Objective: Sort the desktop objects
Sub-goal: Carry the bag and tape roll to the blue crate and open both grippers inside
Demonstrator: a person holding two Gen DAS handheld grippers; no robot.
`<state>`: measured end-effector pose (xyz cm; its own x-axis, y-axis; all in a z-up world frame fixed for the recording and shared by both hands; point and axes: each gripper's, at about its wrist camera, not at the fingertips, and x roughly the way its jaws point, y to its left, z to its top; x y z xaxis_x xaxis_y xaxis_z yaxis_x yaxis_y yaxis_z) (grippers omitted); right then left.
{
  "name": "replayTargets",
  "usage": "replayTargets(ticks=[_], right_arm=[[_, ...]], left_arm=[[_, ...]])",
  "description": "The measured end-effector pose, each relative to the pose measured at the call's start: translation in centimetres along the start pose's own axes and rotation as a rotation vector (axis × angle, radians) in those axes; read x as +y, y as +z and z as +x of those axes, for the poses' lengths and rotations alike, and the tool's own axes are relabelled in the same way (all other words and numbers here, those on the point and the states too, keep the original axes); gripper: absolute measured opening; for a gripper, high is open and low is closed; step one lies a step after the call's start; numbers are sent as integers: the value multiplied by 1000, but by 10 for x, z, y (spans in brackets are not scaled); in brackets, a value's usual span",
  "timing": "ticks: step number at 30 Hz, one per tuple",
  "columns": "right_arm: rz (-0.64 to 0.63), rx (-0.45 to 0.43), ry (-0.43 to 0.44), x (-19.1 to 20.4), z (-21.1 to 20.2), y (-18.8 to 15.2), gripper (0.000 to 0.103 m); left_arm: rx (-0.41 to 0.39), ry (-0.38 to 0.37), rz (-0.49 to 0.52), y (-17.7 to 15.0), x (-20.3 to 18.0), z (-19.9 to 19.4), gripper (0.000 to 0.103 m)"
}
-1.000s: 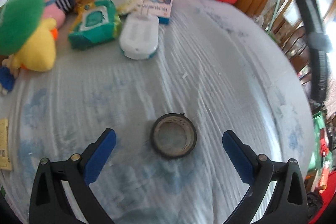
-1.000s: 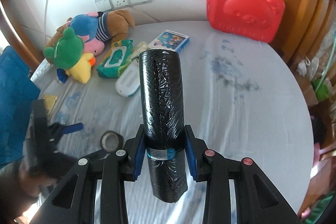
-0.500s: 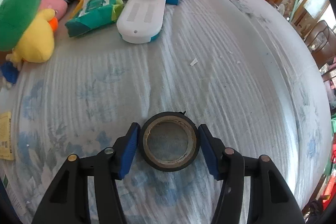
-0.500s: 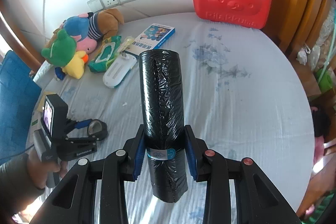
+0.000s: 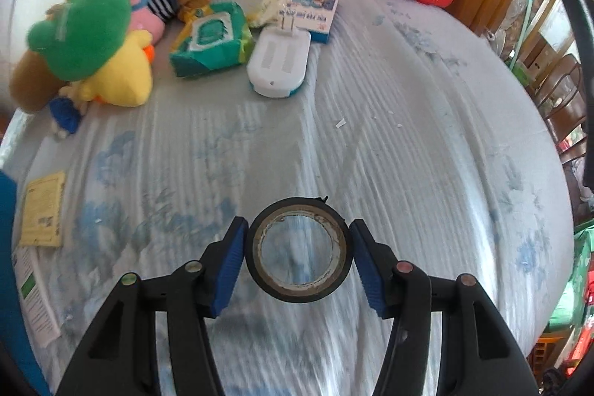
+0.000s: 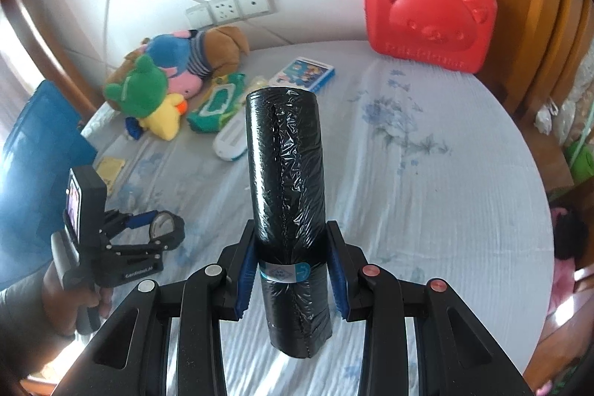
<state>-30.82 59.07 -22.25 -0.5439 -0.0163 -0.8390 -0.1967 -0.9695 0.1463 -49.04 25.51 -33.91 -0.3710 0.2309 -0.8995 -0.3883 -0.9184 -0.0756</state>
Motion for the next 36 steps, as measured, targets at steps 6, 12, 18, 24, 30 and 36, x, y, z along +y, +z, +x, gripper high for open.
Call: replayTargets(ticks=[6,12,18,24,30,36], right_arm=[[-90,-32,38,39,-30,3,34],[-196,-75,97,91,-55,10,34],[-303,-112,176,156,-70,24,34],[-391,-144,224,225,-82,34,34],[-441,-185,258,303,-94,57,34],[-483,-232,272,402,-101,87,34]], left_arm=[[-81,15,-30,-16,6,-78,55],[-167,75,-70,-42,27,-159,55],[-283,142,-168,-70,64,-243,55],[-395,196,-254,-88,116,-312,55],[-479,235,-260,-95,181,-371,55],[-536,264,-248,-102,265,-427,55]])
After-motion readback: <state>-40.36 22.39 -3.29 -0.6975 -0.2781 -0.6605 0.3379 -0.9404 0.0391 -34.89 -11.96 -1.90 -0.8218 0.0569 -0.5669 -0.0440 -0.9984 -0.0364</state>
